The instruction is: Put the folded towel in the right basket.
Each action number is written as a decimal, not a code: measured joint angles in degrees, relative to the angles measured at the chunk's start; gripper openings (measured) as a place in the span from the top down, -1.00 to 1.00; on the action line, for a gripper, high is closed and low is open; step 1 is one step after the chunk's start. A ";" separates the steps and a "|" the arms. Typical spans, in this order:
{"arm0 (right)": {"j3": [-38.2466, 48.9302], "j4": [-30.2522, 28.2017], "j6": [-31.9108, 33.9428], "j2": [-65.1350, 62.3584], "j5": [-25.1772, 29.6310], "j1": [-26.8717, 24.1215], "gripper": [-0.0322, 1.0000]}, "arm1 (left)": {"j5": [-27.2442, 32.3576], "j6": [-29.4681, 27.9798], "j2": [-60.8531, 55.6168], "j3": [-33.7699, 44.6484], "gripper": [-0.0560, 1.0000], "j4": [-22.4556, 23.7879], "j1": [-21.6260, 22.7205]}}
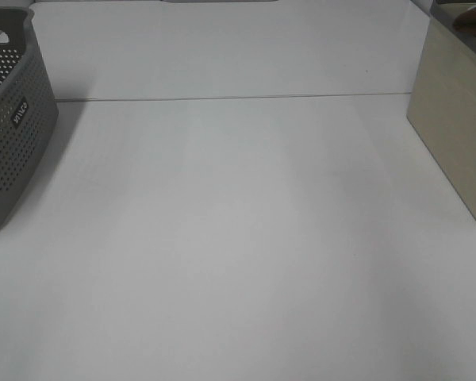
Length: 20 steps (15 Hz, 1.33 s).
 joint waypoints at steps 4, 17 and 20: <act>8.08 -3.38 0.63 1.09 0.00 -2.18 0.83 | 0.00 0.00 0.00 0.00 -0.94 0.00 0.00; 9.34 3.55 2.98 3.72 -0.06 1.43 -0.23 | 0.00 0.00 0.00 0.00 -0.94 0.00 0.00; 9.34 0.92 3.27 1.15 -0.06 7.91 -0.40 | 0.00 0.00 0.00 0.00 -0.94 0.00 0.00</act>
